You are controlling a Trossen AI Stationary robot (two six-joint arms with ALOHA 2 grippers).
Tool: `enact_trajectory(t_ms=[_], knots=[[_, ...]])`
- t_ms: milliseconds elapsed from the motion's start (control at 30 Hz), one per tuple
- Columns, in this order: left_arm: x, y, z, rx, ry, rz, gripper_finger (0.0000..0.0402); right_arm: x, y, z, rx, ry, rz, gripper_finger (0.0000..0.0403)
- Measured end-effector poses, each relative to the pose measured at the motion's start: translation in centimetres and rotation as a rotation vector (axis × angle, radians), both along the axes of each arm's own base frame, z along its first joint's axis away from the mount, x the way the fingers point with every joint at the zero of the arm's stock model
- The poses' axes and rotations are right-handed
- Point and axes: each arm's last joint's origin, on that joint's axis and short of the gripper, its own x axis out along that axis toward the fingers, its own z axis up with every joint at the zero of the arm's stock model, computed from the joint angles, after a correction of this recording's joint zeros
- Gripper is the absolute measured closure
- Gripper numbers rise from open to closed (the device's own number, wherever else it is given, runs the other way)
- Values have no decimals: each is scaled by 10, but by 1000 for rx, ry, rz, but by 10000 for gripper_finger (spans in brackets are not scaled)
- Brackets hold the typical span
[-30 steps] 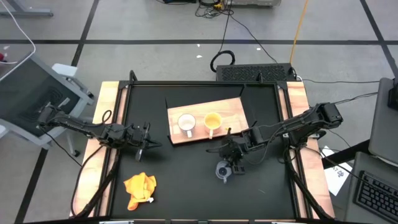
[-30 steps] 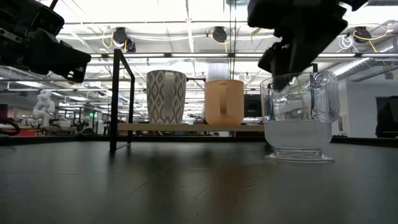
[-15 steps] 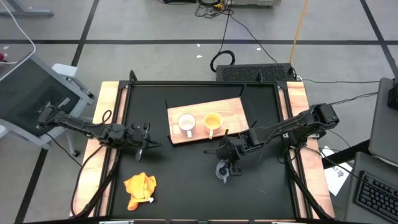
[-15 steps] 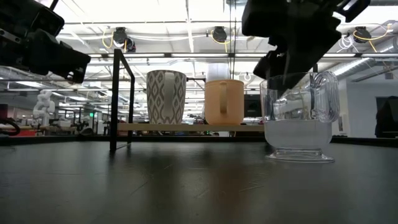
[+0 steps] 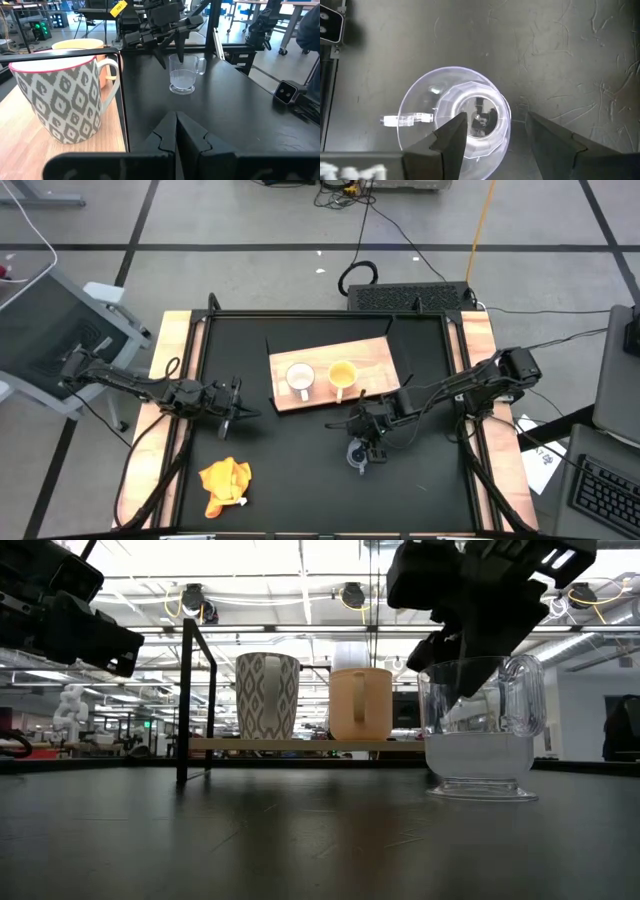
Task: Stack small to large cups/mugs on shelf
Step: Put the transparent mug on the shelf
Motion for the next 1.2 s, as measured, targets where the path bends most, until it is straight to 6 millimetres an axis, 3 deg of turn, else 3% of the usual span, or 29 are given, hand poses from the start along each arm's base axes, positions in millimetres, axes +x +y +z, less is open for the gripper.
enact_trajectory(t_ms=[533, 900, 1200], knots=[[0, 0, -1, 3, 7, -1, 392, 3, -1, -5, -24, -1, -12, 289], [0, 0, -1, 3, 8, -1, 392, 2, -2, -6, -62, 7, -13, 391], [0, 0, -1, 8, 7, -1, 392, -7, -4, -4, -103, 54, 50, 400]])
